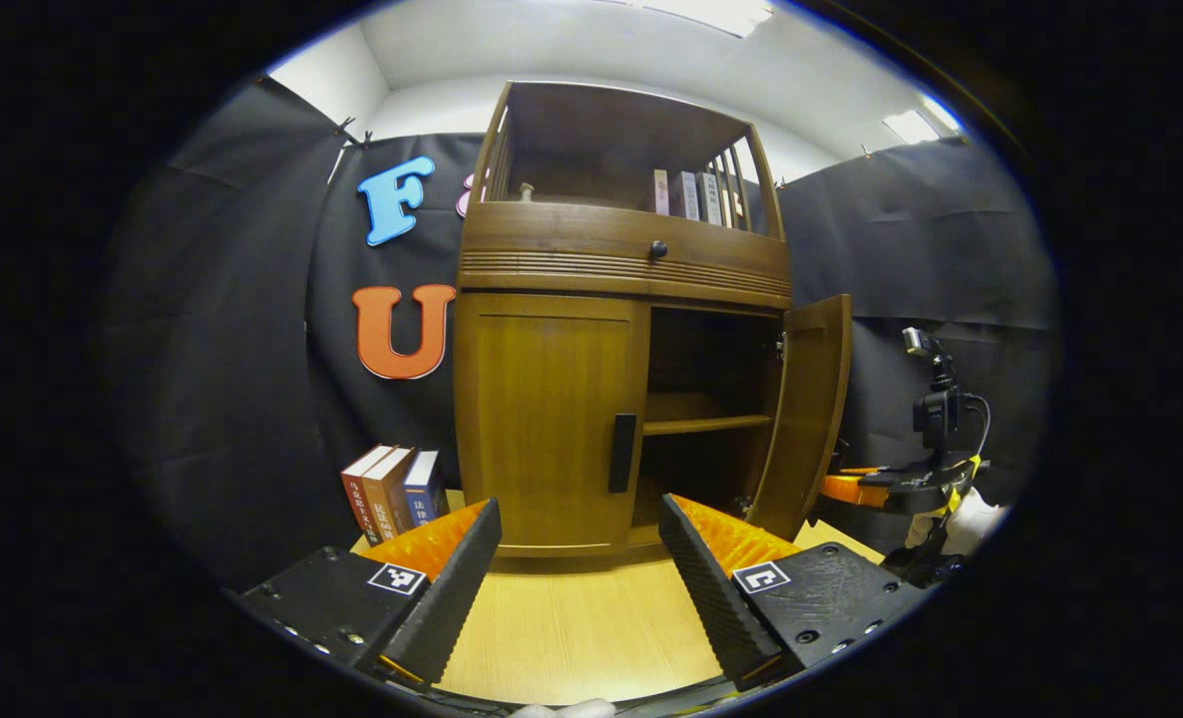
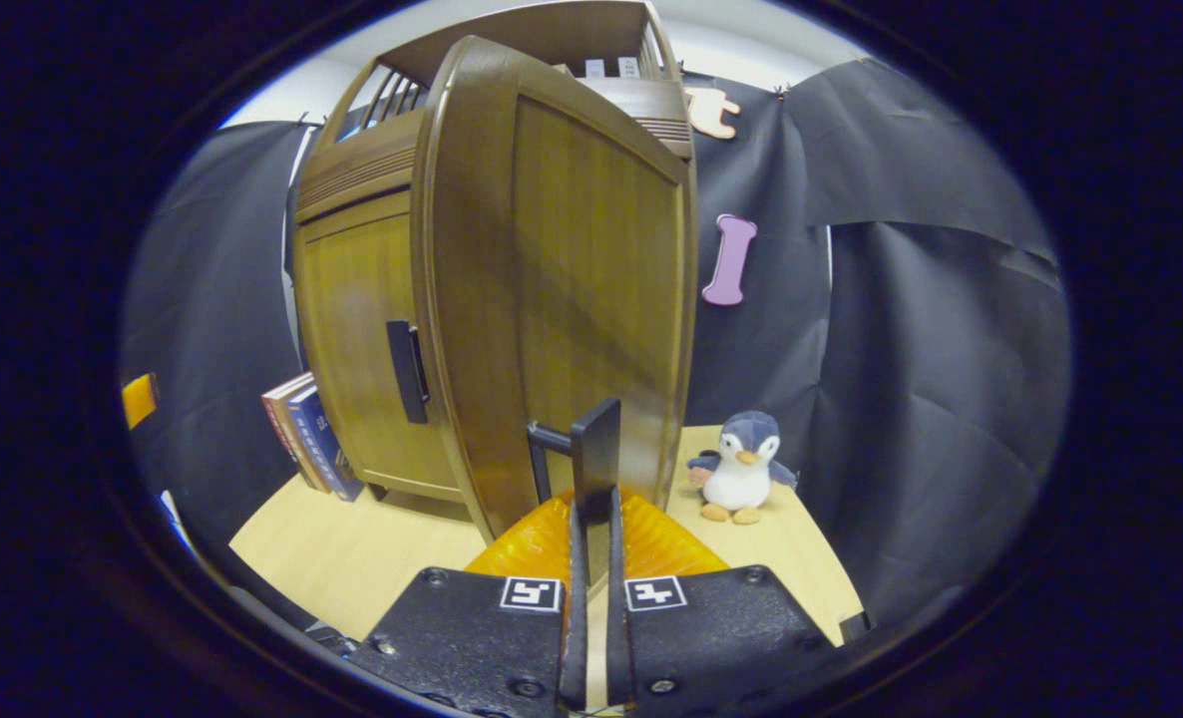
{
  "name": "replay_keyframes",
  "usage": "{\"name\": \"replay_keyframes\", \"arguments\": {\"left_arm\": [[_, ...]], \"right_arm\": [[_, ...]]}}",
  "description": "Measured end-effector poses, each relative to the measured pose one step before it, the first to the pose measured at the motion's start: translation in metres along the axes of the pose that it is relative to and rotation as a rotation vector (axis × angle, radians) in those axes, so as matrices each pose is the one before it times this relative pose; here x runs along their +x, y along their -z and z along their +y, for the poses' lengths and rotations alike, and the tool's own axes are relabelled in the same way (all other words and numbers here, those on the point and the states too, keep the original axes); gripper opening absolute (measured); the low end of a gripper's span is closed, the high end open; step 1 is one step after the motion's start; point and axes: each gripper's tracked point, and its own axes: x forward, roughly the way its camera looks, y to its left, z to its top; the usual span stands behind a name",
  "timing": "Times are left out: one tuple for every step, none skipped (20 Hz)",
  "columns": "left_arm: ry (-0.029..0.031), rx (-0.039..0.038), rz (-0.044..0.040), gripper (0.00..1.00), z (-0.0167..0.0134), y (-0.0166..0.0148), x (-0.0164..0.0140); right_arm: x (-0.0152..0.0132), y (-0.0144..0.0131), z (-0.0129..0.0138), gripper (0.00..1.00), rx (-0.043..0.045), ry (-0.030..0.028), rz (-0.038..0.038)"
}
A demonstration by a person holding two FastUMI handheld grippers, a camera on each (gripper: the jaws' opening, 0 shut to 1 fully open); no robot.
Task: Open the right door of the double-door shoe cabinet with the right hand, and open the left door with the left hand.
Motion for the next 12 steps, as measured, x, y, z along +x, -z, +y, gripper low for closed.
{"name": "replay_keyframes", "arguments": {"left_arm": [[0.01208,-0.00115,0.00473,0.96,-0.00687,0.00143,0.00488],[0.01048,0.00155,0.00731,0.95,-0.00608,0.00200,0.00433],[0.00598,-0.00029,0.00588,1.00,-0.00605,0.00065,0.00260],[0.00710,-0.00154,0.00096,1.00,-0.00754,-0.00018,0.00308],[0.00439,-0.00061,-0.00428,0.95,-0.00762,-0.00197,0.00301],[-0.00055,0.00303,-0.00455,0.95,-0.00706,-0.00238,0.00293],[-0.00487,0.00452,-0.00044,0.95,-0.00677,-0.00098,0.00290],[-0.00564,0.00426,0.00075,0.95,-0.00788,-0.00074,0.00249],[-0.00924,0.00263,0.00071,0.95,-0.00825,-0.00139,0.00336],[-0.01072,0.00021,0.00383,0.95,-0.00884,-0.00067,0.00170],[-0.00867,-0.00259,0.00047,0.95,-0.01062,-0.00174,0.00138],[-0.00783,-0.00124,-0.00258,0.95,-0.01149,-0.00271,0.00014]], "right_arm": [[-0.00079,-0.00017,-0.00098,0.09,0.00696,-0.00018,0.00191],[0.00167,0.00256,0.00106,0.07,0.00470,-0.00615,0.00468],[-0.00172,0.00032,0.00011,0.07,0.00151,-0.00458,0.00569],[0.00003,0.00089,0.00034,0.06,-0.00559,-0.01282,0.00529],[0.00020,-0.00012,0.00054,0.06,-0.01040,-0.01388,0.00394],[0.00045,0.00058,-0.00107,0.06,-0.01505,-0.01598,0.00115],[0.00061,-0.00020,-0.00096,0.06,-0.01092,-0.01577,0.00039],[-0.00007,0.00003,-0.00161,0.06,-0.00691,-0.01437,0.00119],[-0.00057,-0.00029,-0.00135,0.06,-0.00607,-0.01931,0.00503],[-0.00423,0.00080,-0.00609,0.06,-0.00683,-0.01787,0.00600],[-0.00405,0.00101,-0.00814,0.06,-0.00969,-0.01761,0.00329],[0.00110,0.00066,-0.00869,0.06,-0.00304,-0.02048,0.00208]]}}
